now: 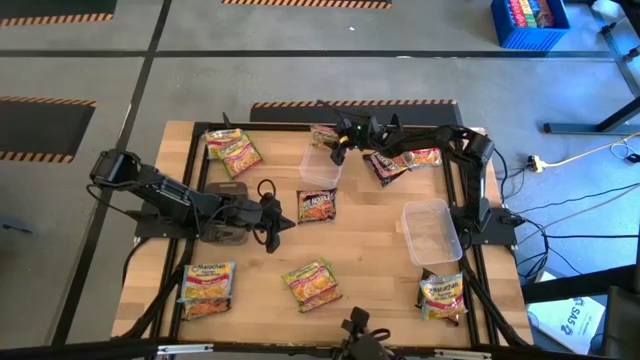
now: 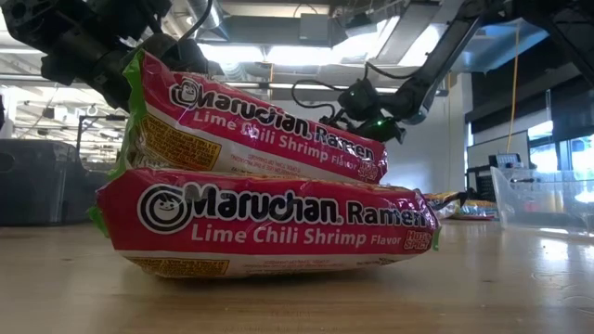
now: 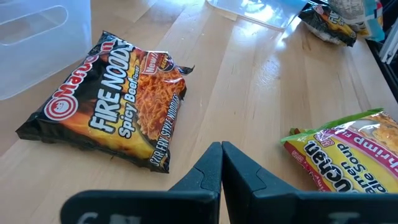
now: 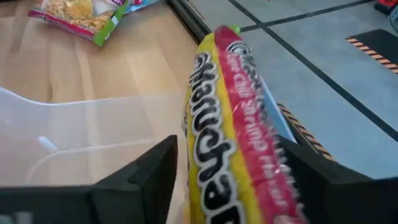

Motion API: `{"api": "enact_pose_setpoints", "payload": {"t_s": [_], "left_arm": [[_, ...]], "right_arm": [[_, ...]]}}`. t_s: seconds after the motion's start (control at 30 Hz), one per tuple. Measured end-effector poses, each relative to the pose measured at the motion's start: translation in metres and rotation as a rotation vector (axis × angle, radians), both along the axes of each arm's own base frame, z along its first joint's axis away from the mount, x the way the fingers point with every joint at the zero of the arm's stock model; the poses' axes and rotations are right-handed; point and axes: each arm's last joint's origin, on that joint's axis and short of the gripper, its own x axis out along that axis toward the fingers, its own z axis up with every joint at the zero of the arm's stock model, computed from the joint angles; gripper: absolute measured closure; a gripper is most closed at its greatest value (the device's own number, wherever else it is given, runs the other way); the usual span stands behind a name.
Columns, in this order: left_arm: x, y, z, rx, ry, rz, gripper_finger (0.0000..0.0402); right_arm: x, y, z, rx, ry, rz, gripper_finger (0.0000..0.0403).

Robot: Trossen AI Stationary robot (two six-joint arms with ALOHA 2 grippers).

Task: Sort Maruchan noodles
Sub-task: Put the middle green noodle pack into the top transparent bin, then put the bottom green noodle pack into the top transparent bin

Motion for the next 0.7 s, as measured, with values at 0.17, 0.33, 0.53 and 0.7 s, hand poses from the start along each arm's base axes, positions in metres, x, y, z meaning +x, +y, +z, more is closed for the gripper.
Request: {"api": "enact_pose_setpoints", "payload": {"t_s": [0.17,0.33,0.53,0.7], "left_arm": [[0.0,0.0,0.0,0.0,0.0,0.0,0.0401],[0.0,0.0,0.0,0.0,0.0,0.0,0.0401],[0.0,0.0,0.0,0.0,0.0,0.0,0.0401],[0.0,0.0,0.0,0.0,0.0,0.0,0.0401]], "right_arm": [[-0.001,0.001,0.0,0.012,0.017,0.0,0.0167],[-0.003,0.002,0.005,0.016,0.022,0.001,0.0167],[-0.009,0.006,0.024,0.018,0.026,0.004,0.0167],[-0.015,0.008,0.039,-0.028,0.052,-0.048,0.0166]]}}
